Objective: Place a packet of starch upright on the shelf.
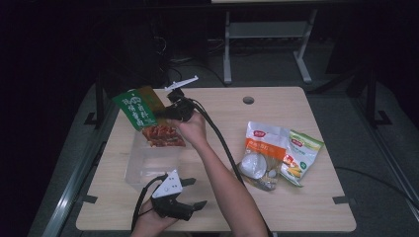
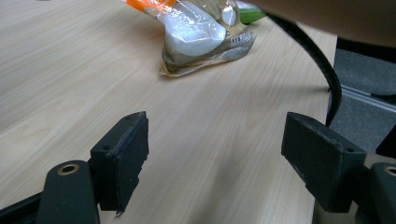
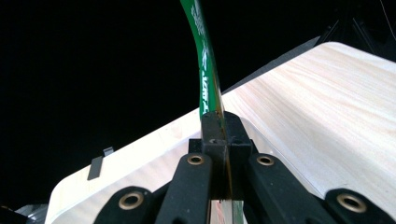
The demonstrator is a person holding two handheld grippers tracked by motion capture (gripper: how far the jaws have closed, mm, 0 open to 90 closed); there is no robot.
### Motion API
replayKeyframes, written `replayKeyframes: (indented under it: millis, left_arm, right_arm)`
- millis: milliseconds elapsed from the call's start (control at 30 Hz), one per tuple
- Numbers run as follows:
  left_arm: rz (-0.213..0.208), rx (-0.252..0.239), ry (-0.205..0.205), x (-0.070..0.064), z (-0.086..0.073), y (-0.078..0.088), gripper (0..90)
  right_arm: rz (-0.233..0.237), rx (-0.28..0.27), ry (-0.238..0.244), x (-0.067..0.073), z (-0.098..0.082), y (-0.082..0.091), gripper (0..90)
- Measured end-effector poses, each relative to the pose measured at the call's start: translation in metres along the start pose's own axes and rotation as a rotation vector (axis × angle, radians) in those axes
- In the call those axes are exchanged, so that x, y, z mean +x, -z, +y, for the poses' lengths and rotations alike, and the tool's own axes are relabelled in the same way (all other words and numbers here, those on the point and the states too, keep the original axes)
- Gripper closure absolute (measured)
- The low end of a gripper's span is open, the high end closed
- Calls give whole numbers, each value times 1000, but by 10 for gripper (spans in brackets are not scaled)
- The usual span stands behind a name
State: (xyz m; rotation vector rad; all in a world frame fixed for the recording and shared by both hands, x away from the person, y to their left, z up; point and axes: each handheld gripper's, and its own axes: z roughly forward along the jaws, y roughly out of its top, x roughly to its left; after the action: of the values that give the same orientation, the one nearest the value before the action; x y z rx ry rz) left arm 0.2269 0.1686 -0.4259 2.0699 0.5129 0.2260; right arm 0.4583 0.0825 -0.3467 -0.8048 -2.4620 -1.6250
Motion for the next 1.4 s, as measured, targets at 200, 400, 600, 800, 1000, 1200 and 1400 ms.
replayKeyframes:
  millis: [200,400,600,800,1000,1200,1400]
  left_arm:
    - [2,5,-2,0,-1,-1,228]
    - [8,5,0,2,-1,0,228]
    - [10,4,-3,1,-1,0,228]
    - [9,6,-1,1,-1,-2,228]
    - [8,10,-5,1,0,-2,228]
    - [9,7,1,1,0,-2,228]
    - [9,-2,4,1,0,-1,228]
  right_arm:
    - [9,-51,-28,-9,-10,-3,898]
    - [-18,-54,5,-11,-13,1,896]
    - [-34,-39,1,-17,-16,6,863]
    - [-55,22,12,-19,-19,9,810]
    - [-71,99,10,-22,-24,2,792]
    - [-46,130,-13,-22,-29,-4,900]
    - [-31,38,-22,-8,-23,1,900]
